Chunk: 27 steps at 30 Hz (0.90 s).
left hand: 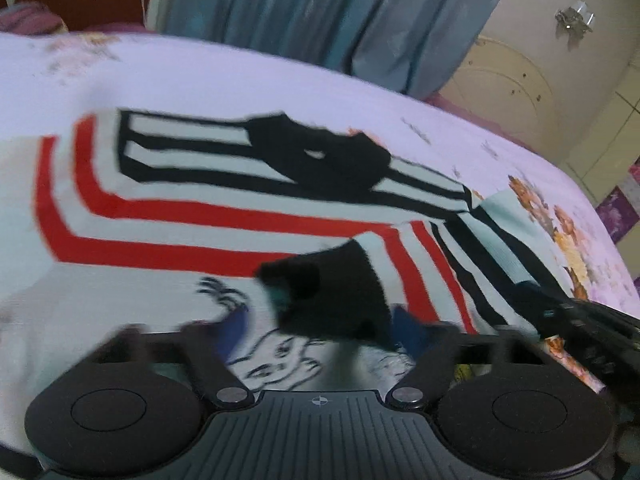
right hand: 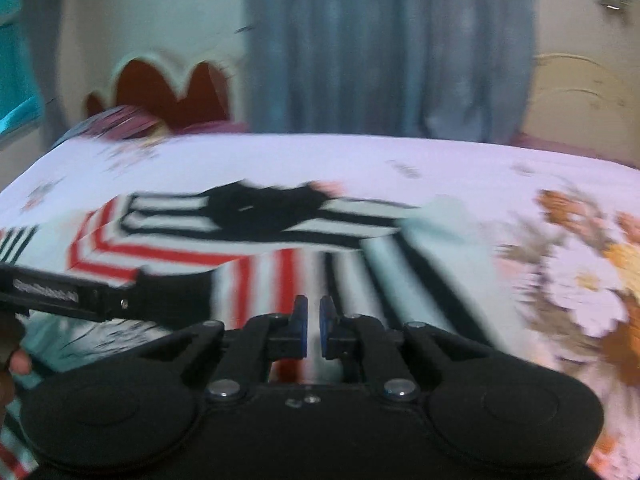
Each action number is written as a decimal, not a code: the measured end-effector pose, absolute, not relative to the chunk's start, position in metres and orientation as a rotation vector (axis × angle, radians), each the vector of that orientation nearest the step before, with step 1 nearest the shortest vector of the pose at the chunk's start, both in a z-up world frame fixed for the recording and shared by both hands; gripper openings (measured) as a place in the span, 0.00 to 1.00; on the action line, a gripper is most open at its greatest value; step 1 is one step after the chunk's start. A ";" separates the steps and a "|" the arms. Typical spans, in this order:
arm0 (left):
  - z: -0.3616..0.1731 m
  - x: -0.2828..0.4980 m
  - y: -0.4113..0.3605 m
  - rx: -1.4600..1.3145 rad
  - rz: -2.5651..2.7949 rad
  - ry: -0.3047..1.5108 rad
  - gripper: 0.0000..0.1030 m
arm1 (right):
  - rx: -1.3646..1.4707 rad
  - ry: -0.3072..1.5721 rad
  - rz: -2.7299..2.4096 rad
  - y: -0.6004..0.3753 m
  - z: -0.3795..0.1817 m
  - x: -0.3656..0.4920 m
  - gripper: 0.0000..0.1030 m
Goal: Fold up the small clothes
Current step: 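Lift the cuff with the right tool and fold the sleeve across the sweater body, then lay the sleeve on the body and open the right tool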
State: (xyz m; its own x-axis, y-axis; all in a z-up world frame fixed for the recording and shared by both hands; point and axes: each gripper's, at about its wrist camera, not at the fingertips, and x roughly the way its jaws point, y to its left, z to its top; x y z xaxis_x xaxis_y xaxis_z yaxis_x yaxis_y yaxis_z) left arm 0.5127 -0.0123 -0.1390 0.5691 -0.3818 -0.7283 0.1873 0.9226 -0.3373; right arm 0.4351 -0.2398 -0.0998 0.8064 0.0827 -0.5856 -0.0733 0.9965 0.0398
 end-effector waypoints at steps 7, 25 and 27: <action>-0.124 0.516 -0.017 -0.178 -0.292 0.809 0.09 | 0.115 0.579 -0.120 -0.297 -0.093 0.420 0.06; -0.131 0.501 0.021 -0.003 -0.156 0.804 0.28 | 0.093 0.757 -0.069 -0.304 -0.130 0.436 0.15; -0.128 0.497 0.023 0.010 -0.140 0.779 0.66 | 0.170 0.694 -0.076 -0.316 -0.119 0.431 0.33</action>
State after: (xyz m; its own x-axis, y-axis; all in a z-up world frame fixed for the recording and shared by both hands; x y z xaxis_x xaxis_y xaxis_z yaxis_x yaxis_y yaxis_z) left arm 0.4973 0.0229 -0.1277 0.7027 -0.1223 -0.7008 0.1297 0.9906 -0.0428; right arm 0.4307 -0.3163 -0.1185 0.7663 -0.0132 -0.6423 0.1265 0.9833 0.1307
